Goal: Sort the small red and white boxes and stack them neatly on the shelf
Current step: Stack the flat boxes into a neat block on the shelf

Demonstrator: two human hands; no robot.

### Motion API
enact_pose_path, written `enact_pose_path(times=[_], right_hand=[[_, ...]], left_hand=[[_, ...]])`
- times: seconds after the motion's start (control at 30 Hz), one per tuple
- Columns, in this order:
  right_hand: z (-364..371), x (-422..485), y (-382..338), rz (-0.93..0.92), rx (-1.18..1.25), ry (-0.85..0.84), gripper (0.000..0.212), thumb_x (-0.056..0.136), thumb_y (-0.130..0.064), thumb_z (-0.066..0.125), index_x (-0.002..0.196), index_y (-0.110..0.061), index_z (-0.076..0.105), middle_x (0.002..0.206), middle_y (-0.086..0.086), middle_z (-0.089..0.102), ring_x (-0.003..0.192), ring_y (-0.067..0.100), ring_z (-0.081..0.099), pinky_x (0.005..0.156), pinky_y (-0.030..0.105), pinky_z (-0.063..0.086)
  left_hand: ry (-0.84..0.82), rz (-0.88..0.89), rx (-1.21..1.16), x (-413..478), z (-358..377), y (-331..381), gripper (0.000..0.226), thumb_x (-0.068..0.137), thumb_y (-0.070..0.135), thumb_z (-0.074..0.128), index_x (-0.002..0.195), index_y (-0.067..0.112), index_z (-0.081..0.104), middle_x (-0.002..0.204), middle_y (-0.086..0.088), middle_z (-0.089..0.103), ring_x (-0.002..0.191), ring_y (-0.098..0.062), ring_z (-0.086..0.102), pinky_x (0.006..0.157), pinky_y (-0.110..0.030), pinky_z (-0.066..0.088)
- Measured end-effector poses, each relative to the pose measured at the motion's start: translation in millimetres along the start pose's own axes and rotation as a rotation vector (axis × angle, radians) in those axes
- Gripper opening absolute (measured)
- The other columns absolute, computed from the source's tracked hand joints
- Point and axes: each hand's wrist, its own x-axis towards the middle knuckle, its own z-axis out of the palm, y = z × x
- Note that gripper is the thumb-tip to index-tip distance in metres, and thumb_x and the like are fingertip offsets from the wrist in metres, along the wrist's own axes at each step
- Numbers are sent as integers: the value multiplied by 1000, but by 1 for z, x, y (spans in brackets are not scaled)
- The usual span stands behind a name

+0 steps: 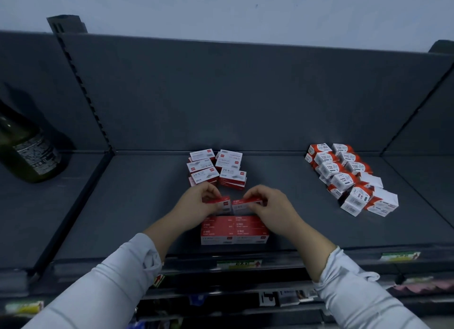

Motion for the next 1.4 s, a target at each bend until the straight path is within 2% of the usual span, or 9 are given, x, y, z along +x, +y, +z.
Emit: enact_pose_path(times=[0.2,0.33,0.5,0.7,0.83,0.9,1.03,1.23,1.4], right_hand=[[7,-6,13,24,32,-58,16,95,-15,59,99,-30,64,98,-20,65,91,-6,59,70,7,42],[6,-15,13,3,70,-137,13,94,-26,62,106,-30,62,104,-15,64,94,-1,60,78,16,47],[6,-23,14,-23,-12,-232,48,79,-42,77,120,-35,52,115,-21,55,104,-4,55,85,13,46],[6,-25,18,-119,-207,-233,75,65,-67,74,128,-39,46,121,-23,51,112,-3,48,102,26,40],[4,-28,17,-162,-240,-240,68,71,-61,75,128,-40,44,120,-25,49,108,-16,41,108,30,32],[4,-28,16,-170,-242,-233,66,71,-62,71,127,-40,45,121,-24,51,108,-12,44,109,34,33],[7,-26,18,-164,-226,-237,64,69,-66,67,124,-42,45,118,-26,53,109,-7,50,106,39,37],[7,-28,18,-165,-260,-226,60,71,-67,65,123,-45,44,117,-27,53,109,-5,48,109,34,29],[3,-22,21,-97,-280,-289,69,65,-73,68,124,-49,42,118,-28,50,115,-2,42,109,31,27]], left_hand=[[-89,21,73,-2,3,-12,12,90,19,68,99,24,62,102,7,67,97,-11,64,79,-27,55],[-142,49,65,-10,5,-16,21,88,26,70,107,27,60,107,9,64,98,-6,63,86,-26,54],[-211,63,137,-20,7,-15,55,70,36,86,115,32,54,112,14,59,95,3,60,75,-10,48],[-197,135,416,-19,7,-25,77,53,65,80,119,46,45,118,27,49,117,-6,42,101,-29,39],[-144,207,506,-21,11,-29,71,54,69,74,115,52,40,116,31,50,115,5,41,110,-30,20],[-119,227,499,-22,13,-30,68,56,68,74,113,52,41,115,30,52,113,8,44,110,-28,18],[-106,224,497,-22,13,-30,66,60,66,78,114,51,44,115,28,55,112,8,46,108,-27,18],[-102,224,507,-24,14,-27,64,62,67,77,114,49,44,111,29,56,107,15,43,106,-24,18],[-194,122,469,-22,8,-23,75,58,66,79,122,50,42,121,29,50,114,3,39,107,-29,30]])
